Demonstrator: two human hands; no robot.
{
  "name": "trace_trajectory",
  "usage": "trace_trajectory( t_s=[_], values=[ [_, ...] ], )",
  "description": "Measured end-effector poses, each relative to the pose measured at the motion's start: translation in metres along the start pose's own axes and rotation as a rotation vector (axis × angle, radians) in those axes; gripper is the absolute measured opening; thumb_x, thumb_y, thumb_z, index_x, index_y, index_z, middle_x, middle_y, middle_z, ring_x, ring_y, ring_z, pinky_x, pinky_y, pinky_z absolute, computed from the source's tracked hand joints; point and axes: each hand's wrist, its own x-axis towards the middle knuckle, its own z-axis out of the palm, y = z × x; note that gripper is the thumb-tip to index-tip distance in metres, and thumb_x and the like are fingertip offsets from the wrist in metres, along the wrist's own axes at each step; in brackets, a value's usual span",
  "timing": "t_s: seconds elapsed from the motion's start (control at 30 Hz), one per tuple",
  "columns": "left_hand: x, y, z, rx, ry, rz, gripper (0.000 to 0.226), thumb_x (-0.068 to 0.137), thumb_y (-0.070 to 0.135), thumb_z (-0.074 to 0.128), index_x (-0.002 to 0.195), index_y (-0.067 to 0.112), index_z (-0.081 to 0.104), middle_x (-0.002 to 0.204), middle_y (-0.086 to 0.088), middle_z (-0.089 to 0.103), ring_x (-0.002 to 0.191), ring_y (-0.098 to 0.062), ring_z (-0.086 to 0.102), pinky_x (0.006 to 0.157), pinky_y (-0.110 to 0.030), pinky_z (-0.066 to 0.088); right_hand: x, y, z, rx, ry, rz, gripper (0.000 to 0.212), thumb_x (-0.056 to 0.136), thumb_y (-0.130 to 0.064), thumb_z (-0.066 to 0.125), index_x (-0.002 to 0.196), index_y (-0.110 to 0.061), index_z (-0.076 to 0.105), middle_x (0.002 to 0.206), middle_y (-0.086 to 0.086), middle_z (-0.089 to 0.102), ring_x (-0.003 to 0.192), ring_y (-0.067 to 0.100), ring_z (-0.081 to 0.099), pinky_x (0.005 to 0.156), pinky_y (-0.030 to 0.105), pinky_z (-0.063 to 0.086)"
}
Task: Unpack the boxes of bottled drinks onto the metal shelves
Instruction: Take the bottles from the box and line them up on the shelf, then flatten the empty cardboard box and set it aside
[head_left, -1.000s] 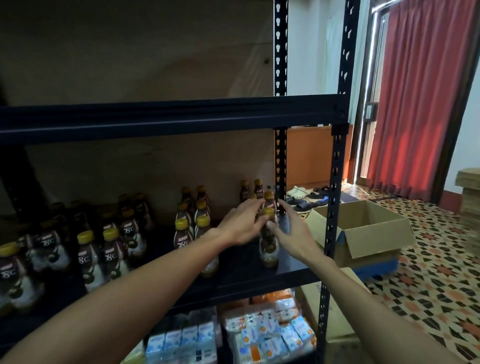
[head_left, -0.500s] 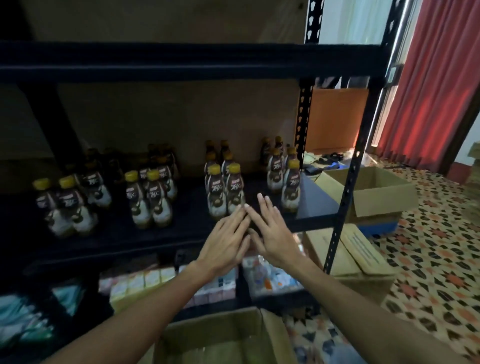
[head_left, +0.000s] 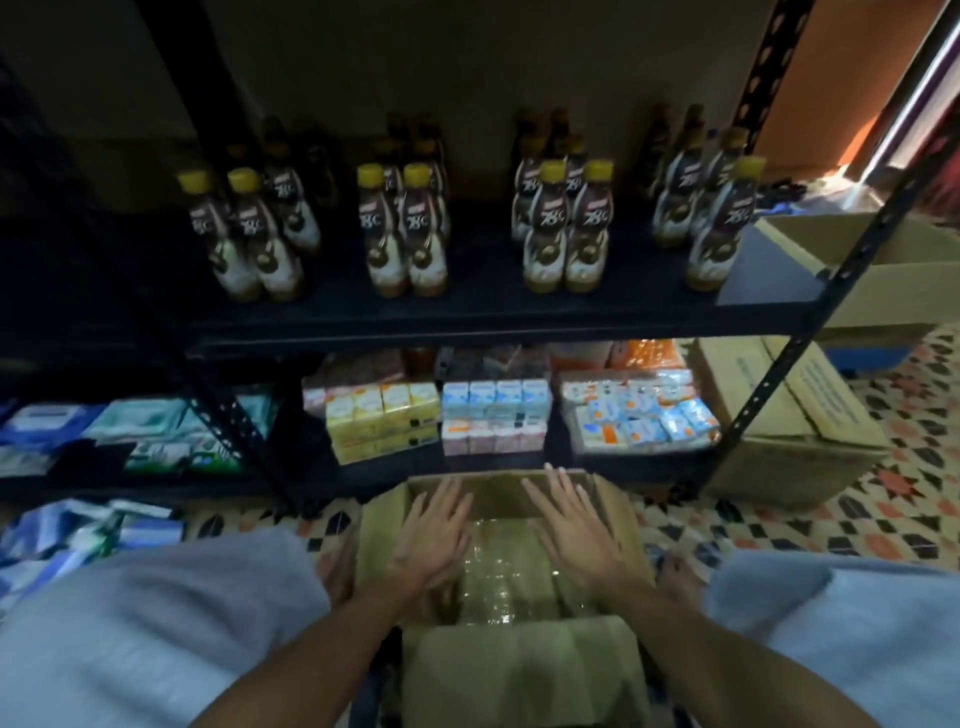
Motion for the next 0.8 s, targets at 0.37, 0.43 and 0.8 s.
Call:
trace_trajectory(
  t_s=[0.37,0.43,0.8],
  values=[
    [-0.066,-0.018,0.06,-0.059,-0.275,-0.252,0.073,0.098,0.039,0.047,0.157,0.014,0.011,0.165,-0.014,0.003,0.152,-0.031,0.002,0.121,-0.054,0.008,-0.056,0.036,0.043,-0.069,-0.322,0.357,0.074,0.103,-0.031,0.042,0.161,-0.025,-0.003,0.163,0.021,-0.025,0.151,0.035,-0.022,0.125,0.047,-0.002],
    [-0.077,-0.017,0.064,-0.105,-0.267,-0.268,0.071,0.1,0.037,0.042,0.158,0.013,0.01,0.166,-0.012,0.004,0.152,-0.029,0.004,0.122,-0.053,0.011,-0.063,0.038,0.047,-0.04,-0.374,0.371,0.07,0.105,-0.04,0.038,0.162,-0.025,-0.001,0.163,0.02,-0.025,0.152,0.034,-0.022,0.125,0.046,-0.003],
    [-0.091,-0.007,0.075,-0.485,-0.217,-0.717,0.058,0.096,0.051,0.043,0.143,0.017,0.038,0.138,-0.007,0.049,0.125,-0.028,0.05,0.102,-0.046,0.043,-0.083,0.038,0.069,0.07,-0.374,0.393,0.059,0.108,-0.04,0.024,0.161,-0.026,0.006,0.166,0.014,-0.018,0.153,0.03,-0.02,0.124,0.047,-0.003]
  ],
)
